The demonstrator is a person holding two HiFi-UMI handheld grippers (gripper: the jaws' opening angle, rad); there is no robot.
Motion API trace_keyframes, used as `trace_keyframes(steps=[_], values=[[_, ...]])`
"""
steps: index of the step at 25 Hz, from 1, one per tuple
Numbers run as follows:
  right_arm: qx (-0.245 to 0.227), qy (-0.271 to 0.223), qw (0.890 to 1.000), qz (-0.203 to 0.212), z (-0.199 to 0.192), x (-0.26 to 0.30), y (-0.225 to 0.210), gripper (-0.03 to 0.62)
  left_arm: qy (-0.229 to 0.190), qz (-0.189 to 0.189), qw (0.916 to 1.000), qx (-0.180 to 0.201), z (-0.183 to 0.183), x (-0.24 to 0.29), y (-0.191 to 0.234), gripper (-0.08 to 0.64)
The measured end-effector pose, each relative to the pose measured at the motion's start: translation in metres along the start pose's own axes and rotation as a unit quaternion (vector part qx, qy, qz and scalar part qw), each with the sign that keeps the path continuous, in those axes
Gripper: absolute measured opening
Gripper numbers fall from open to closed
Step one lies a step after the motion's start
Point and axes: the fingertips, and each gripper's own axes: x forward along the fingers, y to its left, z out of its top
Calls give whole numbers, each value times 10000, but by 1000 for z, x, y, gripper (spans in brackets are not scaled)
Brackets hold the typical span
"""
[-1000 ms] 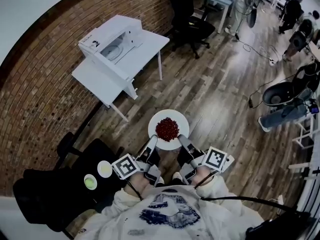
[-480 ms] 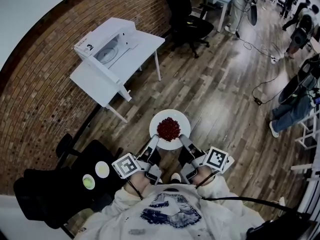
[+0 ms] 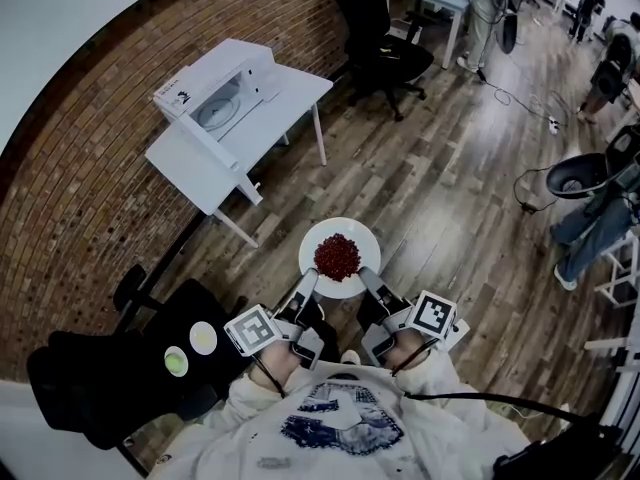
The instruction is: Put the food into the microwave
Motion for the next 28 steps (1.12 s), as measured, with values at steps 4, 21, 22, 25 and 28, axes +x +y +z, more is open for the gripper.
trace_keyframes(steps=[4, 21, 22, 25, 28], values=[[23, 2, 10000, -31, 5, 4, -4, 34, 17, -78, 10000, -40, 2, 8, 1, 37], [-27, -124, 9996, -245, 74, 100, -38, 34, 206, -109, 9996, -177, 77, 101, 47, 37], [-29, -131, 9996, -265, 82, 112, -39, 34, 218, -98, 9995, -187, 88, 111, 49, 37], [-2, -148, 9995, -267, 104, 154, -38, 34, 248, -79, 9995, -178, 125, 141, 53, 37], [0, -162, 9996, -237, 127, 197, -35, 34, 317, -37, 9995, 50, 165, 171, 58, 37]])
